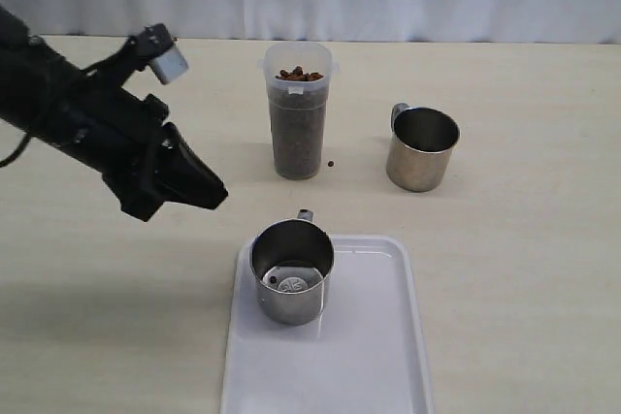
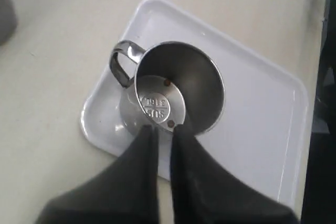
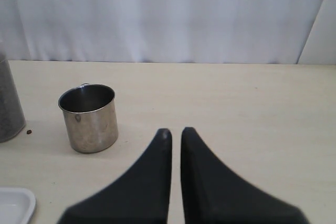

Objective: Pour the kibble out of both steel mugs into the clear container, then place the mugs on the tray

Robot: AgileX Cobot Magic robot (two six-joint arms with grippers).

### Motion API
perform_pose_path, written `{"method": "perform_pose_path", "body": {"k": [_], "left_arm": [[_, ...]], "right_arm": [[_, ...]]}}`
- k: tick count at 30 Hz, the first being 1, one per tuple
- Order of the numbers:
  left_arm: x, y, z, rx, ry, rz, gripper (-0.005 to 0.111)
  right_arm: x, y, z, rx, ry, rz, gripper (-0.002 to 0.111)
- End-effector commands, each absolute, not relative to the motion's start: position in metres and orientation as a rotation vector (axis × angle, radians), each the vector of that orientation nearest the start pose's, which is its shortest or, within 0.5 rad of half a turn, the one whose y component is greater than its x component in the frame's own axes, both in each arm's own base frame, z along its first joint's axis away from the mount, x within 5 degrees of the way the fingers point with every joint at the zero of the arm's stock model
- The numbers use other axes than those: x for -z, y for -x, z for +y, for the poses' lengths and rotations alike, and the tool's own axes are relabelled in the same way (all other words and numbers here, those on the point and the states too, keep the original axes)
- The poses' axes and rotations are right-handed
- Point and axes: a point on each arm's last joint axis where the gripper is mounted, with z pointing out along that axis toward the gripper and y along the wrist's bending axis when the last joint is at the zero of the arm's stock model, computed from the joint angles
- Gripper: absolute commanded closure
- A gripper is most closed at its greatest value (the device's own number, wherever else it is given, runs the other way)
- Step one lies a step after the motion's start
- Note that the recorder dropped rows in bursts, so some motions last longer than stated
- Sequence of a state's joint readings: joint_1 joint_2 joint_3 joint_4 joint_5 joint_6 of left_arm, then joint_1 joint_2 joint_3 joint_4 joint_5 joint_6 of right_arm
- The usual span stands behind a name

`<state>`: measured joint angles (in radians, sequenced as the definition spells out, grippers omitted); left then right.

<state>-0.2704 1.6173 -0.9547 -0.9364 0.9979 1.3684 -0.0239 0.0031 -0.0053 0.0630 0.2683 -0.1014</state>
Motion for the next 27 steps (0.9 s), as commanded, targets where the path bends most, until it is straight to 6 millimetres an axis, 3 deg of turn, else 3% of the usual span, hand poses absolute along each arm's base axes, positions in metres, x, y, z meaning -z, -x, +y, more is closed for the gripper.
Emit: {"method": "perform_pose_path", "body": {"k": [1,4,7,8,9,12,13,17,27], "left_arm": [[-0.239,-0.245,-0.116,0.805,-1.076,2.172,0.107],[-0.243,-0.228,-0.096,0.648,-0.847,2.143,0.107],[-0.24,-0.178,-0.067,0.392,-0.592,1.993,0.107],[-0.24,-0.169,-0.063,0.383,-0.545,1.96,0.107],[-0.24,-0.145,-0.054,0.327,-0.498,1.873,0.107],[-0.239,-0.112,-0.045,0.283,-0.461,1.759,0.107],[-0.236,-0.091,-0.039,0.275,-0.416,1.673,0.107],[-0.215,-0.056,-0.021,0.202,-0.254,1.483,0.107],[-0.208,-0.061,0.005,-0.019,-0.027,1.562,0.107]], "right_arm": [[-0.189,-0.055,0.001,0.022,0.022,1.749,0.103],[-0.189,-0.055,0.001,0.022,0.022,1.749,0.103],[-0.189,-0.055,0.001,0.022,0.022,1.749,0.103],[-0.189,-0.055,0.001,0.022,0.022,1.749,0.103],[-0.189,-0.055,0.001,0.022,0.022,1.749,0.103],[-0.189,-0.055,0.001,0.022,0.022,1.749,0.103],[-0.189,-0.055,0.001,0.022,0.022,1.749,0.103],[-0.189,-0.055,0.001,0.022,0.022,1.749,0.103],[-0.19,-0.055,0.0,0.022,0.021,1.742,0.103]]}}
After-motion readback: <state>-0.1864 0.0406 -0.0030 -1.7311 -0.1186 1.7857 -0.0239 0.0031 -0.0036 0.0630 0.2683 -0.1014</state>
